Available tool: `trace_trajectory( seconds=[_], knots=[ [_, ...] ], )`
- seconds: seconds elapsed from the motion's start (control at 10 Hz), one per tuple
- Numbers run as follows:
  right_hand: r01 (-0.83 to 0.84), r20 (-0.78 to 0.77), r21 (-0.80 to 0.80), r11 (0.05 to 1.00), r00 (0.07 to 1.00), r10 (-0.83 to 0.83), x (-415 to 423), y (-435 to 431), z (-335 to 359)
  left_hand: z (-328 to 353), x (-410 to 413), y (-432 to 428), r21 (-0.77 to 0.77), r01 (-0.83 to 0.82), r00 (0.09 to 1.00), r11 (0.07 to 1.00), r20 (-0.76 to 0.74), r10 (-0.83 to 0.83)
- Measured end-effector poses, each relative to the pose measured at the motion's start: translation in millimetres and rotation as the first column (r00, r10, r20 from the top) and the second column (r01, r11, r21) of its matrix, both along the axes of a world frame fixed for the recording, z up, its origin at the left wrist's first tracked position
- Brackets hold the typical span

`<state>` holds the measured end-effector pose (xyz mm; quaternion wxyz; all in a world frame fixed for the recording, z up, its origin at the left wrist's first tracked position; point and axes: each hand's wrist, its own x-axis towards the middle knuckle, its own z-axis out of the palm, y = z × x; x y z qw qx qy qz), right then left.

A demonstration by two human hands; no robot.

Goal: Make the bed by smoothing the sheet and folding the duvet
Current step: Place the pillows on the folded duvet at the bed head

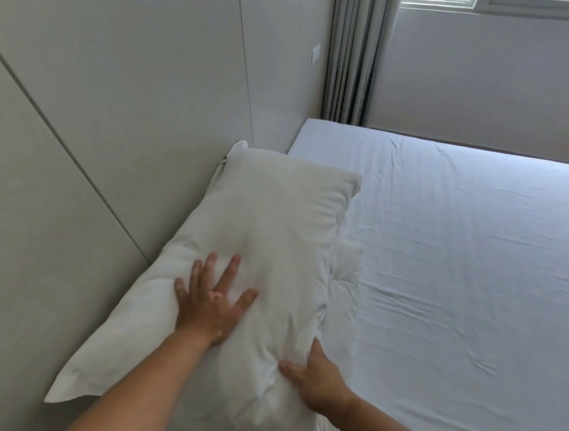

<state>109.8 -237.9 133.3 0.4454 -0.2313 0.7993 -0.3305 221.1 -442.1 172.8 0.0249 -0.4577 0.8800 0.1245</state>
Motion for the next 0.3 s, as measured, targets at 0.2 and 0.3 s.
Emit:
trace_trajectory(
  seconds=[0.2, 0.3],
  knots=[
    [-0.080, -0.094, 0.123, 0.989, 0.991, 0.092, -29.8, 72.9, 6.5, 0.2, 4.8, 47.1, -0.045, -0.030, 0.999, 0.999, -0.022, 0.029],
    [-0.050, -0.139, 0.192, 0.980, 0.987, 0.078, -49.3, 135.3, 27.9, -0.6, -0.1, 87.9, 0.009, -0.013, 0.999, 1.000, -0.029, 0.014]
  ],
)
